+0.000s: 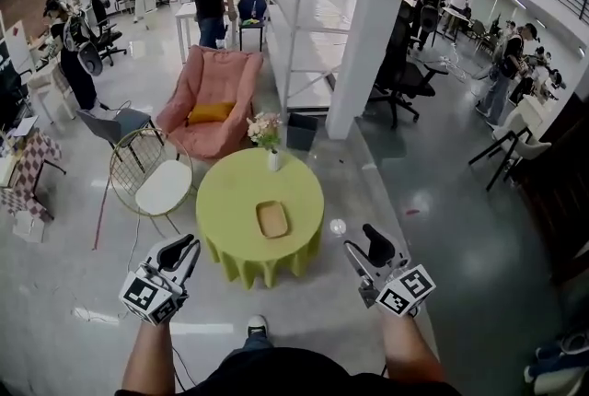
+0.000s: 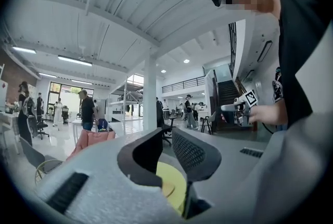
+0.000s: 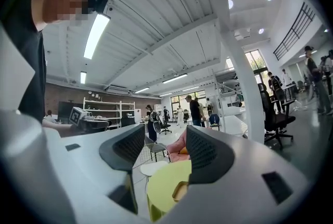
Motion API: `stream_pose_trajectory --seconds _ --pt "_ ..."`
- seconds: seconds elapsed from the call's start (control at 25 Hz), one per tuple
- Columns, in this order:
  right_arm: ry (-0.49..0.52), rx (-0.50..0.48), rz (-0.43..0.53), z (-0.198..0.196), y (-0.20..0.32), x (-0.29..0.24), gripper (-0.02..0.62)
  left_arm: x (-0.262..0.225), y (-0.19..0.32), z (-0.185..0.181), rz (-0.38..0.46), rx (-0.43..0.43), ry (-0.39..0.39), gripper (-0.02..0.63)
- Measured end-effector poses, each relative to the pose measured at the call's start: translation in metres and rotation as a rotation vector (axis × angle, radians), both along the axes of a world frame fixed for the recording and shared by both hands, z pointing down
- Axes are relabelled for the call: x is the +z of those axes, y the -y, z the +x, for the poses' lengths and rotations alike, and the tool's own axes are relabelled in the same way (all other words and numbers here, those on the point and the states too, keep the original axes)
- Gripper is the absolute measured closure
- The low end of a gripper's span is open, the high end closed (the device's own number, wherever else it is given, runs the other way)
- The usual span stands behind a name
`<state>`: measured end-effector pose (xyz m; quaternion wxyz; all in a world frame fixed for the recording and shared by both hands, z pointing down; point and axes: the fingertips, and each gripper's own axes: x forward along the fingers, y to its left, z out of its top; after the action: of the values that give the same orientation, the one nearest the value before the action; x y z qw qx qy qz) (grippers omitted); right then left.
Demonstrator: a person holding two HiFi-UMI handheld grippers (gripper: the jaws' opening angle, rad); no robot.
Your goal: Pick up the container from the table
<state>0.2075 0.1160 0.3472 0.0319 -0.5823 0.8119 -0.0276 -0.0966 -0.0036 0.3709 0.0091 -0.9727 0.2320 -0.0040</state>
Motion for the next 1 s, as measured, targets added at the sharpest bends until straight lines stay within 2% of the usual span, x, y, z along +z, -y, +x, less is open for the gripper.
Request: stream_pose_trajectory --seconds 0.2,0.28,0.36,0.6,0.88,1.0 --pt "0.002 0.020 -0.031 -0.001 0.036 0.003 0.357 0.010 0.051 0.000 -0.029 -0.002 0.015 0.535" --pt "-0.003 0.026 -0.030 0.001 0.049 0.002 0.357 0.009 0.065 0.005 -0.013 0.015 0.012 0.535" --pt "-0.001 0.021 -0.029 0.001 0.064 0.002 0.357 0.006 0.077 0.006 0.003 0.019 0.017 0.535" --pt "-0.010 -0.001 -0.035 0.000 0.110 -0.006 0.357 0.011 0.107 0.000 -0.027 0.006 0.029 0.535" --pt "-0.061 0.016 -0.029 -0.006 0.148 -0.009 0.357 0.014 0.149 -0.014 -0.035 -0.025 0.037 0.535" --pt "-0.049 0.020 -0.024 -0.005 0.163 -0.009 0.357 0.012 0.163 -0.014 -0.035 -0.026 0.027 0.535"
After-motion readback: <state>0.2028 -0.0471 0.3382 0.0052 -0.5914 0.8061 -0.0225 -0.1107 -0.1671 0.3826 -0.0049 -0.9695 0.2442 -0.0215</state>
